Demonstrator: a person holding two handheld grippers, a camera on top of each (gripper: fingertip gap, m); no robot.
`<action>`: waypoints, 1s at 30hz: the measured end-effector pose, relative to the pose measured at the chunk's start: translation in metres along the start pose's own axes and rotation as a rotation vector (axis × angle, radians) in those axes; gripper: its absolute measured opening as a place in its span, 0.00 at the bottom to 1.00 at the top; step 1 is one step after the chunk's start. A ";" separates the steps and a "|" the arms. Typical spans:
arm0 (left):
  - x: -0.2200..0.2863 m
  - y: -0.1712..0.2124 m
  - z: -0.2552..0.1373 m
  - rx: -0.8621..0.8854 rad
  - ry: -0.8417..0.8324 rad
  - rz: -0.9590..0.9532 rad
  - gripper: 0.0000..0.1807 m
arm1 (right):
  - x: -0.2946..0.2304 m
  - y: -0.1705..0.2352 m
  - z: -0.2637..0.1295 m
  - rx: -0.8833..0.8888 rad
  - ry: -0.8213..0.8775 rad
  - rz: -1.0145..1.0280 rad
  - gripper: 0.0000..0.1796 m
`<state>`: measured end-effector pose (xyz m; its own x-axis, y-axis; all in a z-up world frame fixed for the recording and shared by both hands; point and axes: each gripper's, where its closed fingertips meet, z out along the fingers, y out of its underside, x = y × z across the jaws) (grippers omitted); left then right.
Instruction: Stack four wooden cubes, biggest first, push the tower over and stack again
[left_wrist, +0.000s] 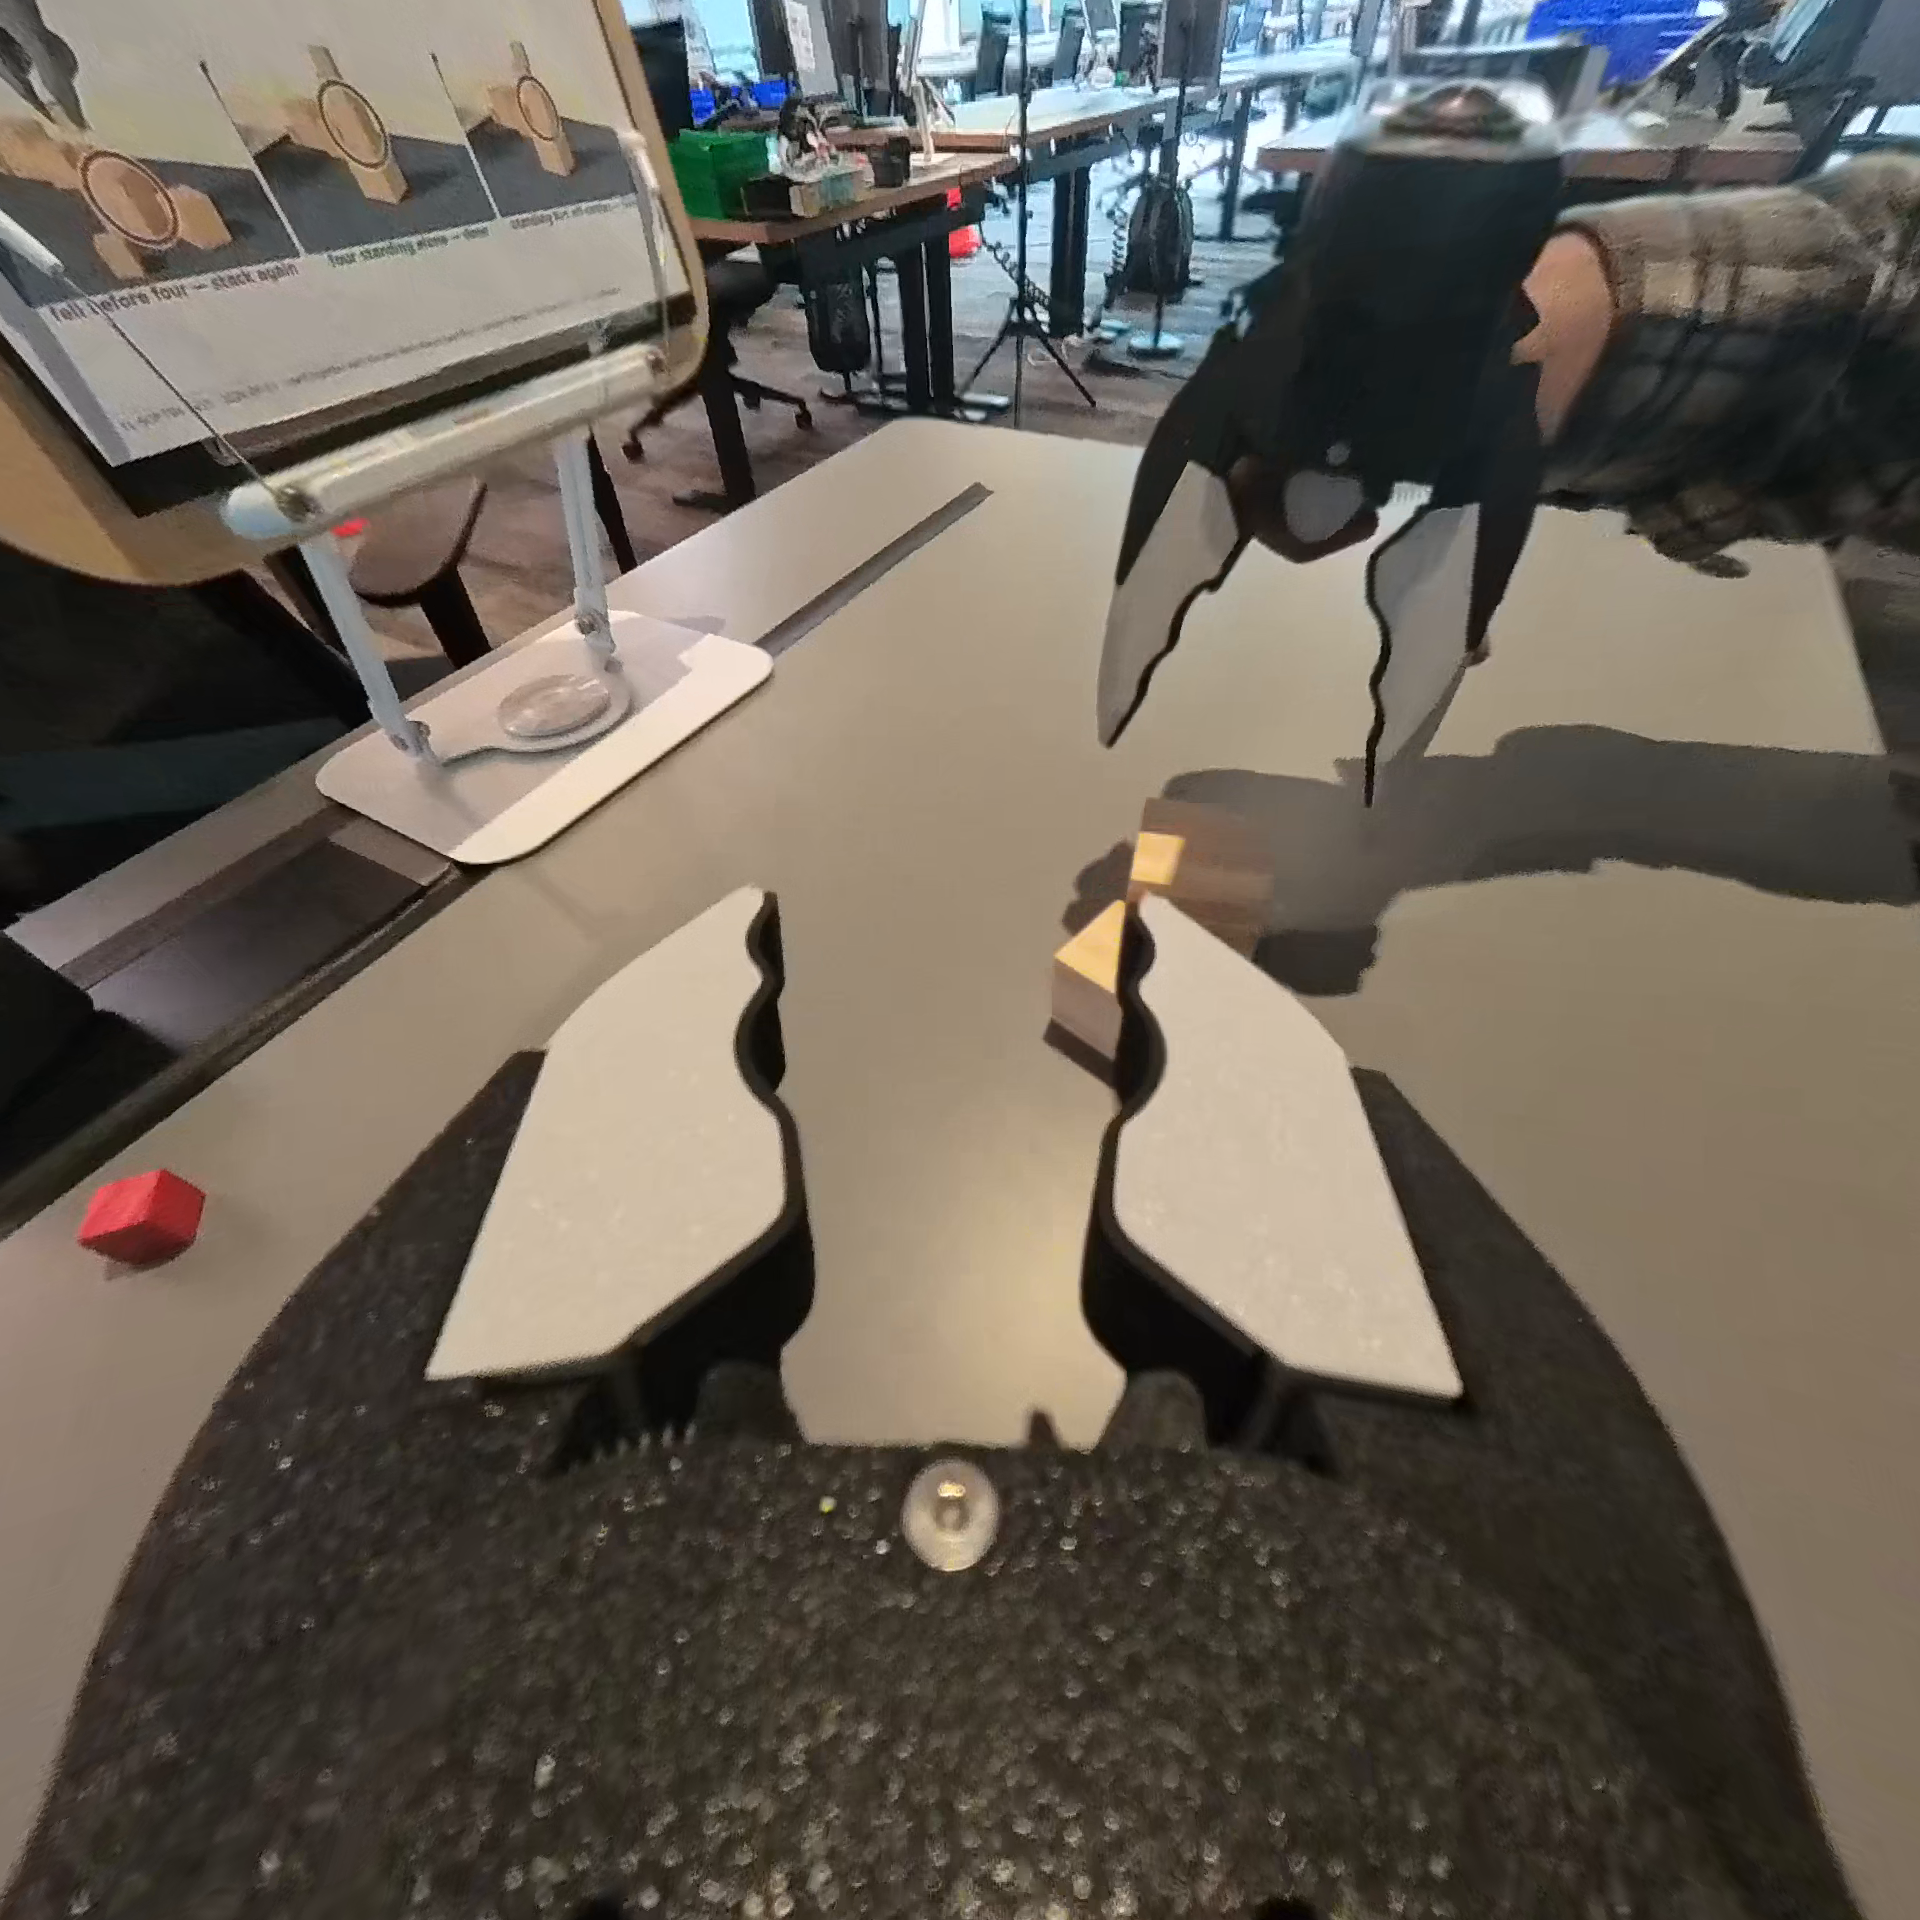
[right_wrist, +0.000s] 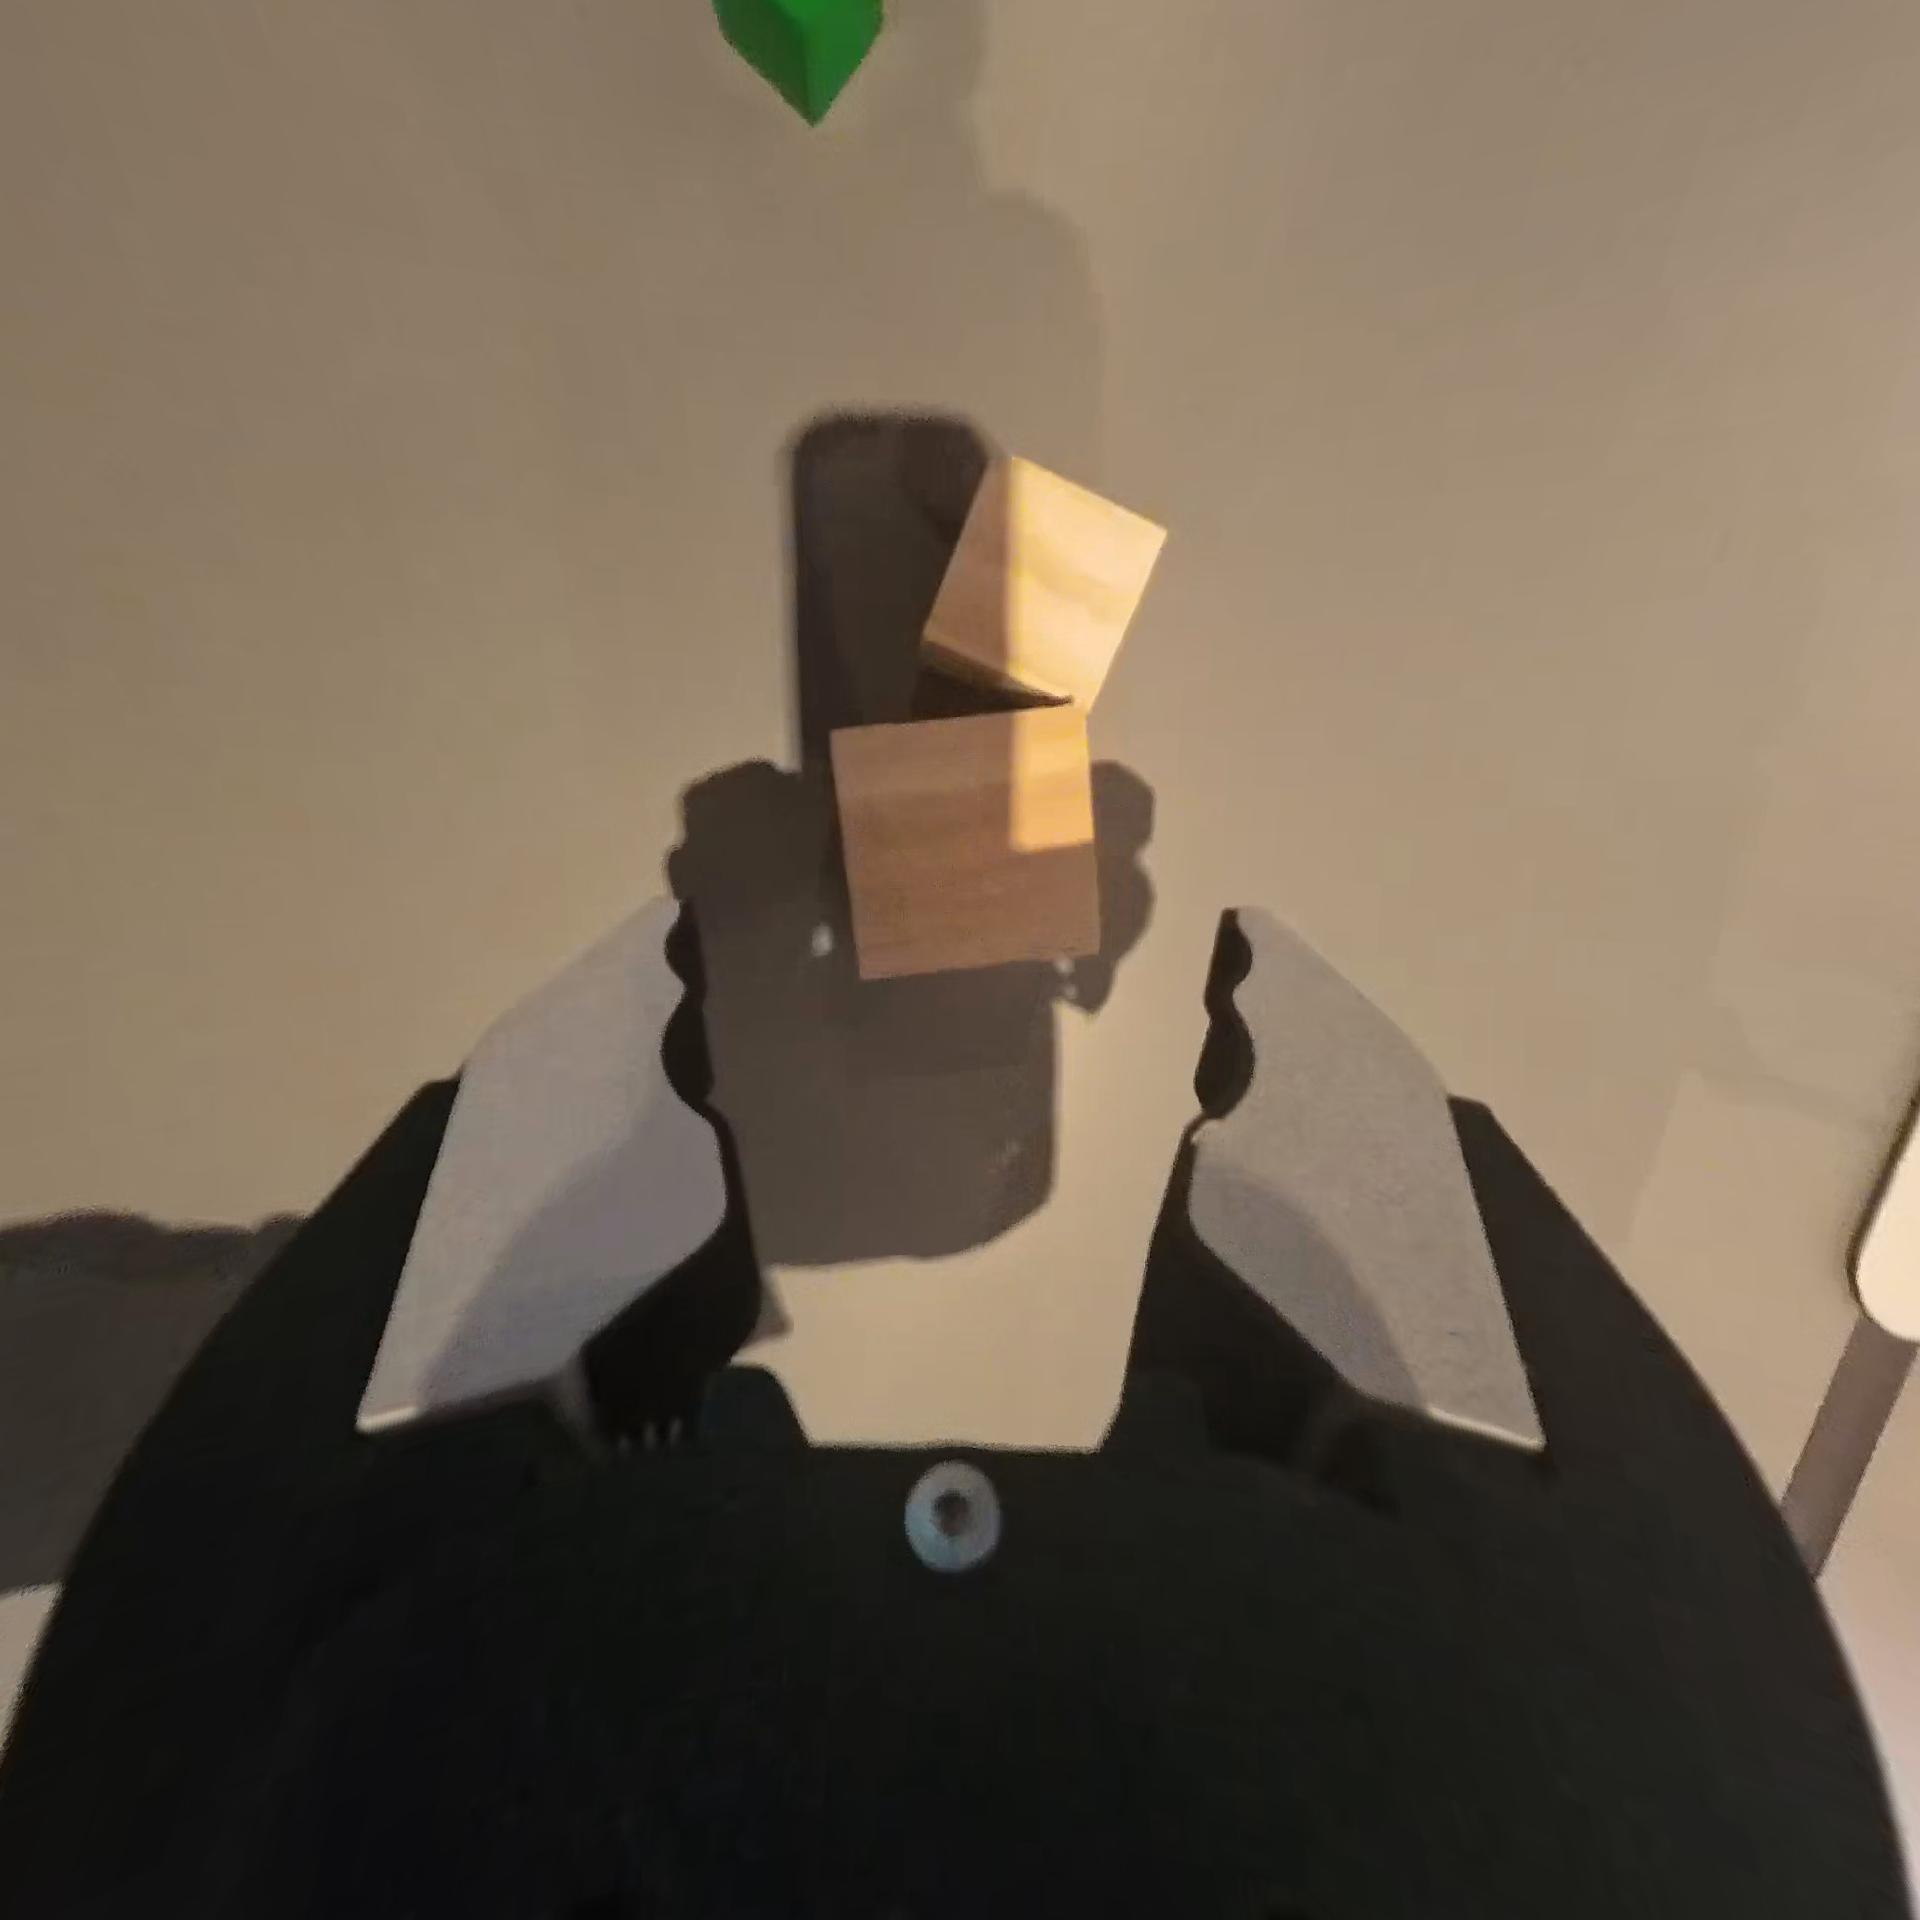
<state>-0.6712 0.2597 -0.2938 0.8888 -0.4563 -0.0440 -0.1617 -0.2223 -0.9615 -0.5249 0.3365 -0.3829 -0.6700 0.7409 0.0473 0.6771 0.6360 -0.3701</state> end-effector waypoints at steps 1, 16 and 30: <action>-0.002 0.004 0.000 0.013 -0.015 0.004 0.34 | 0.001 -0.002 0.004 -0.012 -0.017 -0.006 0.51; -0.012 0.020 -0.011 0.019 -0.039 -0.019 0.34 | 0.000 0.008 0.048 -0.217 -0.139 -0.011 0.33; -0.008 0.022 -0.005 -0.001 -0.033 -0.012 0.34 | 0.007 0.044 0.026 -0.241 -0.104 0.158 0.33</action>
<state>-0.6840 0.2538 -0.3135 0.9044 -0.4247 -0.0416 -0.1514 -0.2282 -0.9618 -0.5081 0.3638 -0.4232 -0.5698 0.8165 -0.0932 0.8198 0.5568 -0.1337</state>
